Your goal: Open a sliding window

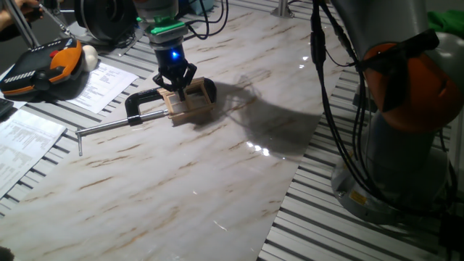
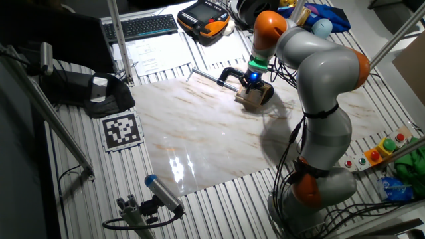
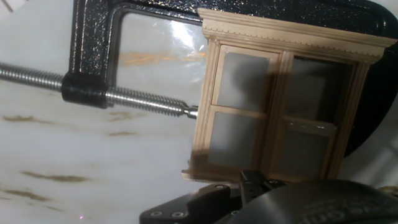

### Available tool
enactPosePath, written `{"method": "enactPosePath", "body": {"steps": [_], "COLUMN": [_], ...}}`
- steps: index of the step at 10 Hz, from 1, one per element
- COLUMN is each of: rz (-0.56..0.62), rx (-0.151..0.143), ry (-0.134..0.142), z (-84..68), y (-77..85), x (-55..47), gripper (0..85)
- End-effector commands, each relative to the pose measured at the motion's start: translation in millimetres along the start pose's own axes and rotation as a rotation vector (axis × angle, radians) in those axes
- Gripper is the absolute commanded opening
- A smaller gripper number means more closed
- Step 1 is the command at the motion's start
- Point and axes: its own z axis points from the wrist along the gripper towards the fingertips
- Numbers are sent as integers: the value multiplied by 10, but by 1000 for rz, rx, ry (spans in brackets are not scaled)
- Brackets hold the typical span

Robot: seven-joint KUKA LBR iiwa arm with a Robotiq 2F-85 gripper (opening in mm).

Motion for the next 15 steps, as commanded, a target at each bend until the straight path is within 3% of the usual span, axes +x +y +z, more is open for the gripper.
{"method": "enactPosePath", "body": {"steps": [1,7,15], "rz": [1,-7,9], "rx": [-2,-1,13], "ry": [-1,-29,-18], "z": [15,181,216], "y": [-5,8,28], "x": [-17,-131,-200], "gripper": [0,0,0]}}
